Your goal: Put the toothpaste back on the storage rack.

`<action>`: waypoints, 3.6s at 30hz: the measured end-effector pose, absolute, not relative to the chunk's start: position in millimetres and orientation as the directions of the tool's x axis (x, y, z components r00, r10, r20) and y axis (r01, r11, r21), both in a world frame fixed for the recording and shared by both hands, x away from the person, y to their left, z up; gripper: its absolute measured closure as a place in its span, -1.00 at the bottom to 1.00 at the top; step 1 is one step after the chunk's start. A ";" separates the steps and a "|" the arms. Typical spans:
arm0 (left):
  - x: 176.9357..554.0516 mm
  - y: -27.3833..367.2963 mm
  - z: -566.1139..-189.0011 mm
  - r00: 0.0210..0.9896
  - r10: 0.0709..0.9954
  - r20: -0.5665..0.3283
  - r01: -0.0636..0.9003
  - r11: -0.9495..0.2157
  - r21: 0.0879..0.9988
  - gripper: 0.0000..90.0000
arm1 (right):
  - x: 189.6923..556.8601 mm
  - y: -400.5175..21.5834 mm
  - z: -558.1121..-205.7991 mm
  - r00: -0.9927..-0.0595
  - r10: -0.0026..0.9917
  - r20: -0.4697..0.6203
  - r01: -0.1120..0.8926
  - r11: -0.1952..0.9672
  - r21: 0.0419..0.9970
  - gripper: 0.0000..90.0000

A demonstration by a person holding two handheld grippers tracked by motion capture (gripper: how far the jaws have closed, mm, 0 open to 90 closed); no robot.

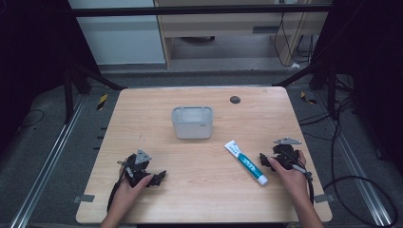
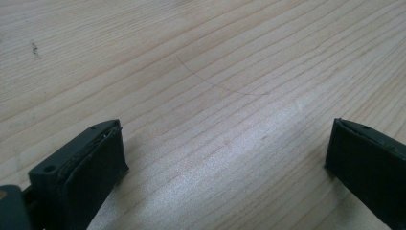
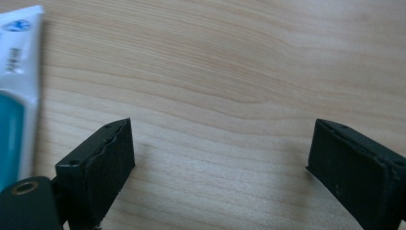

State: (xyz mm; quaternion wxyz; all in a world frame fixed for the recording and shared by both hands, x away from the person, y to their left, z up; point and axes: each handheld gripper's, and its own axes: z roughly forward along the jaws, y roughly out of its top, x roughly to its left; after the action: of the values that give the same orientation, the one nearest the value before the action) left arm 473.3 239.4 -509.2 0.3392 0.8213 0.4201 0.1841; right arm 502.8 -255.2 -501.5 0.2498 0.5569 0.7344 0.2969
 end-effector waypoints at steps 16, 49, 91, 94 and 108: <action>472.8 239.3 -509.2 0.577 0.816 0.018 0.567 -0.417 0.711 -1.00 | 496.3 -220.4 -436.7 -0.461 0.883 -0.086 0.688 0.417 0.594 -0.30; 472.4 238.9 -509.3 0.579 0.815 0.017 0.565 -0.416 0.712 -1.00 | 551.7 -137.1 -451.8 -0.583 0.812 -0.016 0.762 0.554 0.335 0.10; 472.5 239.1 -509.1 0.584 0.812 0.019 0.564 -0.422 0.710 -1.00 | 561.1 -136.1 -469.1 -0.580 0.815 -0.018 0.777 0.559 0.290 0.28; 472.5 239.1 -509.1 0.584 0.812 0.018 0.564 -0.421 0.710 -1.00 | 561.2 -136.3 -467.9 -0.573 0.819 0.001 0.786 0.550 0.282 0.31; 472.6 239.1 -509.1 0.584 0.811 0.018 0.563 -0.422 0.711 -1.00 | 559.2 -137.7 -462.0 -0.561 0.828 -0.005 0.792 0.539 0.286 0.69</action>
State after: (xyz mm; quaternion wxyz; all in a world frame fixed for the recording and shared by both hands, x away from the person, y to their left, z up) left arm 472.6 239.1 -509.1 0.3388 0.8230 0.4176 0.1830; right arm 559.2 -137.7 -462.0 0.0699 0.4630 0.8745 0.1267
